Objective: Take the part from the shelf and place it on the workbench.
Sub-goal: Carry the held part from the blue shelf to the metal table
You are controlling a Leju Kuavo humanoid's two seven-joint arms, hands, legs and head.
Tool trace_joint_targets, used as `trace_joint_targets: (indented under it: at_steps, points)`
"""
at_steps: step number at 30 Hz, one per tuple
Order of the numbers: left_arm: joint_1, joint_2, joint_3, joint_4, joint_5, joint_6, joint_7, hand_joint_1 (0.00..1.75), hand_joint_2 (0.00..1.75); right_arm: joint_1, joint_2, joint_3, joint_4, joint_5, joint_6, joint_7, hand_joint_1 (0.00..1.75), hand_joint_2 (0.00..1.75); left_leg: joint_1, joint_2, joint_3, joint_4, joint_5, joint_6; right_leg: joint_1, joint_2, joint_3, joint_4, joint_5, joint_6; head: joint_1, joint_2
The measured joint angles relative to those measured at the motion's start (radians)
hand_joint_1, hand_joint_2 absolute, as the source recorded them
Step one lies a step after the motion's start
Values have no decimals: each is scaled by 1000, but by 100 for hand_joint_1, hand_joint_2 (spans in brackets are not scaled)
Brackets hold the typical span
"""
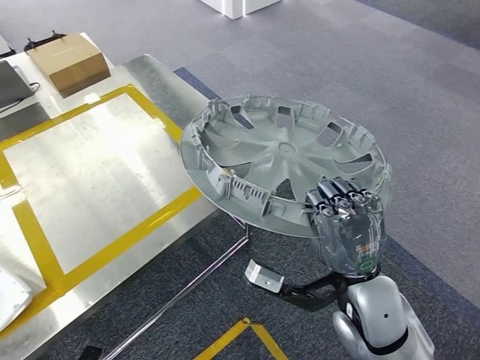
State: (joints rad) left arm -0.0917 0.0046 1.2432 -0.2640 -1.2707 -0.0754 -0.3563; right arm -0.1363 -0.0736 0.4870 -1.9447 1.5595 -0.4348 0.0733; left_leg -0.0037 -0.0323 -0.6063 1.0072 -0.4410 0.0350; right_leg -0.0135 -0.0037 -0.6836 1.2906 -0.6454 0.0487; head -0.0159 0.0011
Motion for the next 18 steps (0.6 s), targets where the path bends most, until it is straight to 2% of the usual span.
trace_joint_targets:
  at_steps: [1,2,3,4,5,6,7,9,10,12,13,14,15,16,17,18]
  points:
    - [1,0,0,0,0,0,0,0,0,1,0,1,1,0,0,0,175,175,0,-13,2,0,-2,0,0,2,-17,10,15,0,0,0]
    - [2,0,0,0,0,0,0,0,0,2,0,2,3,0,1,1,175,175,0,-28,5,1,-4,-1,0,4,-13,-23,51,-1,1,0]
    - [3,-1,0,0,0,0,0,0,0,2,0,3,3,0,1,2,175,175,1,-42,8,2,-6,-3,-2,13,7,-85,98,-2,1,0]
    - [4,-1,0,0,0,0,0,0,0,2,0,4,3,0,2,2,175,175,3,-55,10,4,-9,-7,-4,33,34,-150,133,-4,2,0]
    - [3,-1,0,0,0,0,1,0,0,2,0,5,4,0,2,3,175,175,3,-67,8,8,-12,-11,-8,56,60,-210,157,-6,3,0]
    - [2,0,0,0,0,0,2,0,0,1,0,6,4,0,3,3,175,175,4,-78,4,11,-13,-17,-10,74,76,-244,164,-9,3,0]
    - [2,1,0,0,0,0,2,0,0,1,0,7,4,0,3,3,175,175,6,-88,-1,12,-13,-23,-10,84,83,-255,159,-13,2,0]
    - [5,3,1,0,0,0,4,0,0,1,0,8,4,0,4,3,175,175,10,-104,-7,13,-12,-35,-8,67,89,-261,158,-24,2,0]
    - [7,3,1,0,1,0,4,0,0,1,0,9,4,0,5,4,175,175,10,-94,-10,20,-18,-41,-9,56,92,-264,157,-31,0,0]
    - [8,4,3,0,3,0,5,0,0,1,0,9,4,0,5,5,175,175,8,-38,-41,83,-55,-52,-11,30,99,-268,156,-43,-5,0]
    - [6,4,4,0,5,0,6,0,0,1,0,9,4,0,5,6,175,175,8,-7,-72,143,-84,-57,-9,16,101,-269,153,-47,-7,0]
    - [4,4,5,0,7,1,8,0,0,1,0,9,4,0,5,7,175,175,11,12,-107,209,-111,-61,-8,2,103,-269,150,-49,-8,0]
    - [4,4,6,0,9,1,10,0,0,2,0,9,5,0,5,8,175,175,13,21,-133,259,-124,-63,-7,-12,106,-268,147,-50,-8,0]
    - [4,4,7,0,11,1,12,0,0,4,0,9,6,0,5,8,175,175,14,25,-146,280,-120,-64,-6,-25,109,-268,143,-50,-8,0]
    - [5,4,8,0,12,1,14,0,0,5,0,9,6,0,5,9,175,175,15,28,-137,260,-96,-64,-6,-37,114,-268,140,-49,-8,0]
    - [6,5,10,0,12,1,15,0,0,6,0,10,6,0,5,8,175,175,14,34,-108,204,-58,-60,-6,-48,120,-268,135,-47,-8,0]
